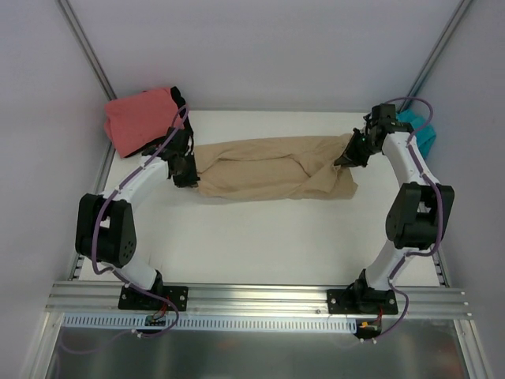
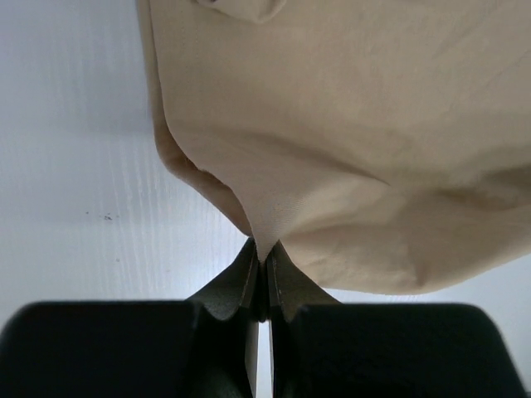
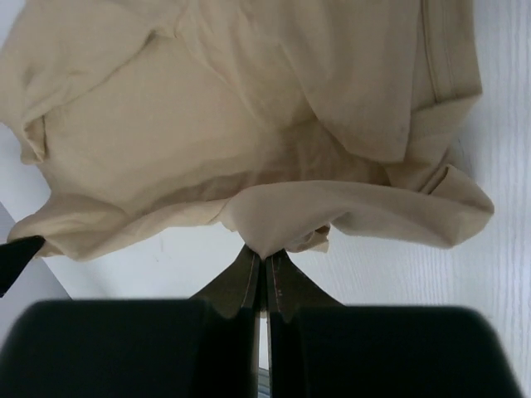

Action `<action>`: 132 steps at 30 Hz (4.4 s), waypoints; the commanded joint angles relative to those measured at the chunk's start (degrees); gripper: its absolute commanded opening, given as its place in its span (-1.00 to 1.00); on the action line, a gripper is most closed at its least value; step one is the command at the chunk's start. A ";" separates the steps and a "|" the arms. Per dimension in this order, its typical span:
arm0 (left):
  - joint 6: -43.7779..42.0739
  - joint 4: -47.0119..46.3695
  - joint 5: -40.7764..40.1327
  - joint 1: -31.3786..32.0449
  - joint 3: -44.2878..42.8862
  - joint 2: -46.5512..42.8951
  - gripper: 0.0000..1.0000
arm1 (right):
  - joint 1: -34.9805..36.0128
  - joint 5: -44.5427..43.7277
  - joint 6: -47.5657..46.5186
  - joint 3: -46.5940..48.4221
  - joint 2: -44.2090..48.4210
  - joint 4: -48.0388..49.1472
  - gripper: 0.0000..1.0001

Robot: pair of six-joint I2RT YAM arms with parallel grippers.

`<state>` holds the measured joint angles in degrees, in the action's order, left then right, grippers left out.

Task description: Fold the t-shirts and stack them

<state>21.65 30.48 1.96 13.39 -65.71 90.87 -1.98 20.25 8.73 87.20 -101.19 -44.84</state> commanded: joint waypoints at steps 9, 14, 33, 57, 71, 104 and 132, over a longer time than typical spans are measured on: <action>-0.91 3.89 -3.10 -1.78 -11.54 8.18 -1.00 | 0.22 4.53 2.78 18.95 -14.20 -0.77 -0.99; -1.08 5.12 -3.27 -2.75 -14.53 11.08 -1.00 | 0.22 4.71 3.39 24.68 -19.74 -2.09 -0.99; -0.82 4.33 -3.89 -7.58 -15.94 13.19 -1.00 | -2.50 4.01 4.28 35.41 -27.92 -5.17 -0.99; 0.67 3.89 -3.89 -8.03 -32.73 25.58 -1.00 | -2.16 7.26 8.58 38.75 -37.86 4.48 0.21; 1.20 1.95 -3.53 -8.11 -31.67 25.58 -1.00 | -1.98 8.67 6.21 31.55 -26.09 6.79 0.99; 2.26 -5.88 -5.42 -9.25 -17.25 9.85 0.98 | 0.75 8.93 0.06 13.79 -6.57 1.69 0.99; -3.19 -28.28 2.70 -9.43 -5.13 9.50 0.93 | 0.48 9.54 -1.61 6.84 -0.24 -0.42 0.99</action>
<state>19.84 6.74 5.72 4.08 -71.07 103.92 -1.23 28.97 8.49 93.17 -104.79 -43.79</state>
